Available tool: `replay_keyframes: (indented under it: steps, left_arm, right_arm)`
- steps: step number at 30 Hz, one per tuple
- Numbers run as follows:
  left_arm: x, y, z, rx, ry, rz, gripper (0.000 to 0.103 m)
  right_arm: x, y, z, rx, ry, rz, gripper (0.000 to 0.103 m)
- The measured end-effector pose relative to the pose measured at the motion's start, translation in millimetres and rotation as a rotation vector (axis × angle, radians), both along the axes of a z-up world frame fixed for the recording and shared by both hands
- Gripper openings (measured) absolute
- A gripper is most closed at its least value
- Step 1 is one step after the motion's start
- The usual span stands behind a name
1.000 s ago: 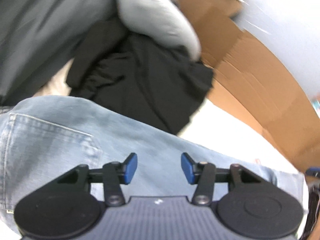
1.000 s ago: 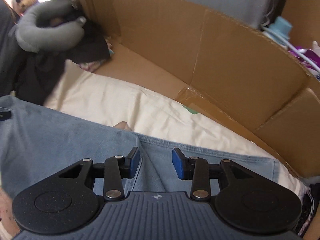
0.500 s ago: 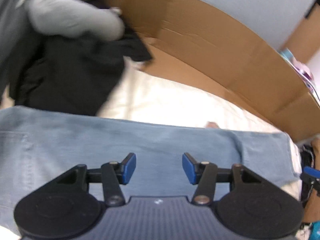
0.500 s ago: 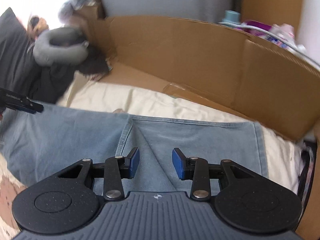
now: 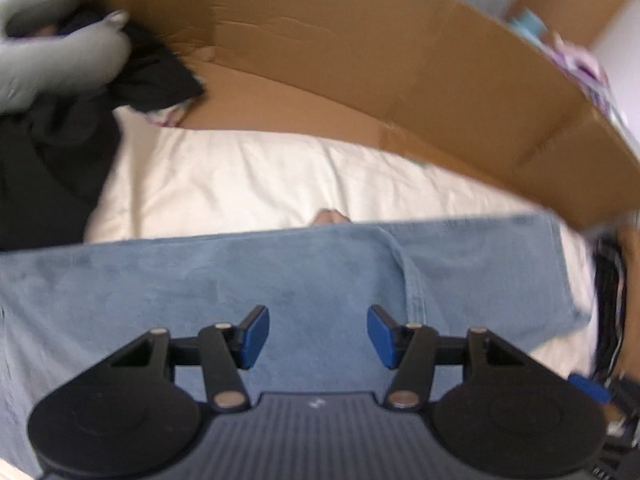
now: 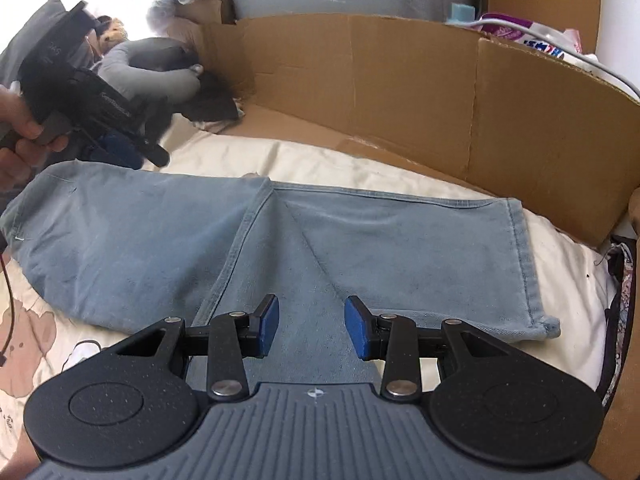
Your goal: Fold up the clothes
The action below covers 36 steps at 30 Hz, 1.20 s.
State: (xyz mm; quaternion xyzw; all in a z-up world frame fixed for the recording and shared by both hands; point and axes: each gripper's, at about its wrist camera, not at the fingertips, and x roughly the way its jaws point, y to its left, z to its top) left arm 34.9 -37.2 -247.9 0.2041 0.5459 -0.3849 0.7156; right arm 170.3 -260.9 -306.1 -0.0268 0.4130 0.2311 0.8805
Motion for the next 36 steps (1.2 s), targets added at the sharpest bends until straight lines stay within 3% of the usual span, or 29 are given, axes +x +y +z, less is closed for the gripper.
replay_keyframes:
  steps: [3,6,9,15,20,22,26,29,34,36]
  left_arm:
    - [-15,-8,1,0.044,0.008,-0.043,0.058]
    - [-29,-13,5,0.060,-0.002,-0.068,0.058]
    - [-38,-13,12,0.046,0.005,-0.061,0.058]
    - [-47,-10,9,-0.006,0.057,-0.045,0.058]
    - [-65,7,-12,-0.061,0.137,-0.043,0.058]
    - [-74,15,-26,-0.057,0.174,-0.036,0.055]
    - [-88,27,-48,-0.060,0.200,-0.008,0.051]
    - [-92,32,-61,-0.059,0.257,0.012,0.051]
    - [-101,41,-71,-0.069,0.312,0.019,0.051]
    - [-104,45,-78,-0.063,0.347,0.022,0.043]
  right_arm:
    - [1,-7,-9,0.040,0.035,-0.019,0.044]
    - [0,-2,-16,0.007,0.044,0.009,0.044]
    - [-3,-2,-14,0.029,0.025,0.026,0.044]
    - [-6,-2,-17,0.059,0.034,-0.059,0.044]
    - [-18,0,-20,0.058,0.056,-0.055,0.047]
    - [-25,3,-21,0.037,0.072,-0.021,0.055]
    - [-38,15,-28,-0.025,0.050,0.012,0.055]
    - [-38,17,-37,0.035,0.081,-0.027,0.055]
    - [-45,25,-41,0.009,0.081,0.025,0.056]
    - [-45,26,-44,0.016,0.109,0.022,0.055]
